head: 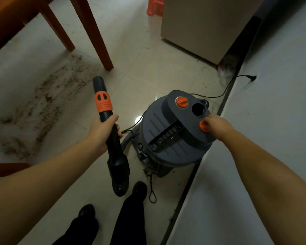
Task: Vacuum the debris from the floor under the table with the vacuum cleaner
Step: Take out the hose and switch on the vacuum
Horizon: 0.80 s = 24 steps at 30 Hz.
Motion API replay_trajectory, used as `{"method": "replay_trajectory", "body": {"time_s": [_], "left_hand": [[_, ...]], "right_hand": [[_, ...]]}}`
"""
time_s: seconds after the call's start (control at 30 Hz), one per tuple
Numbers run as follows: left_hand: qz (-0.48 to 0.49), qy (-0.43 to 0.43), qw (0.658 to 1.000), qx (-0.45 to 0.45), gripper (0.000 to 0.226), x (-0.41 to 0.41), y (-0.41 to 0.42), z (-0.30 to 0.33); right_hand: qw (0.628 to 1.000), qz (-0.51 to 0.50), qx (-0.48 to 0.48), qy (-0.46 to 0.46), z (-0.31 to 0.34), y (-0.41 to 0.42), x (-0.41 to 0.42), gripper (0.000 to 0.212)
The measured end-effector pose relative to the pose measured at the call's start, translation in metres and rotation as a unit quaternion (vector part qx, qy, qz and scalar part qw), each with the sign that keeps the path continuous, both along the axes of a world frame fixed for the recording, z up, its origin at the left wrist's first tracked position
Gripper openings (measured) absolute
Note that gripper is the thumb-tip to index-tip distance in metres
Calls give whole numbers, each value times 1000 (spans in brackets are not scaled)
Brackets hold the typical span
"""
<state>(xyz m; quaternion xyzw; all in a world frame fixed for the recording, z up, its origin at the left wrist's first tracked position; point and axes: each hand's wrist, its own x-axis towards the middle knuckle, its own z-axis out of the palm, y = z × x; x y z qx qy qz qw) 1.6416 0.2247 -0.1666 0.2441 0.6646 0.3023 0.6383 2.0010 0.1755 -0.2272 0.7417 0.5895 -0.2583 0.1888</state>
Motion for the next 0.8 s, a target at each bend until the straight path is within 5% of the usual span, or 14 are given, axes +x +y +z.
{"method": "replay_trajectory", "body": {"time_s": [0.37,0.53,0.67,0.8], "left_hand": [[4,-5,1000,11,10,-2,2,20],[26,-18,998,53,12,-27,9,56],[65,0,992,109,16,-77,16,88],[114,14,984,133,16,-138,8,112]], "right_hand": [[994,-100,-51,5,16,22,-49,27],[967,-13,62,248,77,45,-184,34],[885,-27,-118,449,123,44,-298,37],[864,-7,-107,492,148,36,-376,32]]}}
